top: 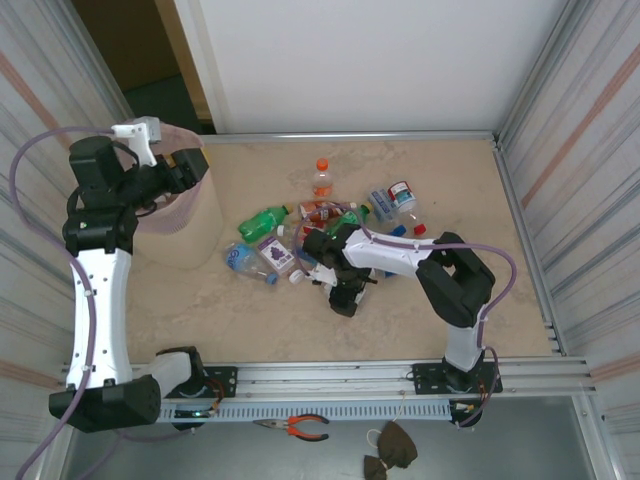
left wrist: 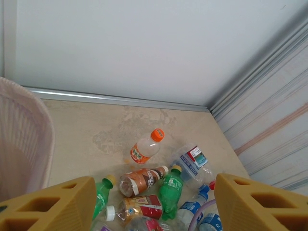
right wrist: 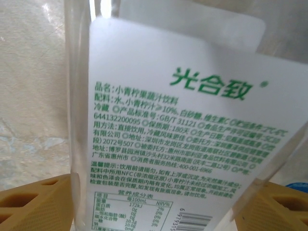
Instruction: Put the plastic bottles in the bin
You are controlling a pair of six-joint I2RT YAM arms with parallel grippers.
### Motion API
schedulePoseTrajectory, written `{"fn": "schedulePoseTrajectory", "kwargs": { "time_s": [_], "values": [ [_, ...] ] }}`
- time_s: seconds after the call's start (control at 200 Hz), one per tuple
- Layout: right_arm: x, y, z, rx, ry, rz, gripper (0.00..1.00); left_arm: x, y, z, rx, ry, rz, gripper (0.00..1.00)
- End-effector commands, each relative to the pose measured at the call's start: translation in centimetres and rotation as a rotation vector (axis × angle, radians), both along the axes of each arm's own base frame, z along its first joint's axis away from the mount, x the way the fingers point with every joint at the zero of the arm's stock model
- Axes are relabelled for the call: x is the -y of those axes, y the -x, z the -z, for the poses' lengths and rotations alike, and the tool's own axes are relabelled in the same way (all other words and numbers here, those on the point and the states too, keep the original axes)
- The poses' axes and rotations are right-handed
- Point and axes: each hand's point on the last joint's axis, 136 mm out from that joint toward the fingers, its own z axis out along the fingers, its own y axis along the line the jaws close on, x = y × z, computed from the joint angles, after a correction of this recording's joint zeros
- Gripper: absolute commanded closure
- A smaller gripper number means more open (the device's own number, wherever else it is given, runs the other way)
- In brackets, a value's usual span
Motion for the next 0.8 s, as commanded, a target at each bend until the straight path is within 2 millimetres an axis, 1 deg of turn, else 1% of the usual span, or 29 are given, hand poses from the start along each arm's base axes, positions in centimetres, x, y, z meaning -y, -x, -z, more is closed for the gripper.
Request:
{"fn": "schedulePoseTrajectory", "kwargs": {
  "time_s": [0.0,0.145,0.341,0.451,0.591,0.676,0.797],
  "values": [
    [0.5,1.4,-0.8,-0.016,-0.001,0.08,0.2,0.5,0.5,-1.2,0.038,0.007,0.015,0.34],
    [0.7,1.5,-0.8,0.001,-0.005,0.141,0.21,0.7,0.7,-1.5,0.045,0.001,0.019,0.34],
    [1.2,1.5,-0.2,0.019,0.011,0.205,0.22,1.1,0.7,-1.7,0.047,-0.008,0.022,0.34],
    [1.0,1.4,0.0,0.026,0.0,0.232,0.23,1.4,0.7,-1.8,0.05,-0.014,0.027,0.34],
    [1.1,1.6,0.2,0.033,-0.002,0.26,0.25,1.7,0.7,-2.0,0.05,-0.017,0.037,0.34],
    [1.2,1.7,0.0,0.041,-0.006,0.261,0.26,1.7,0.8,-2.2,0.054,-0.02,0.033,0.34],
    [1.0,1.9,-0.9,0.056,-0.034,0.26,0.3,1.7,0.9,-2.4,0.058,-0.019,0.034,0.34]
  ]
}}
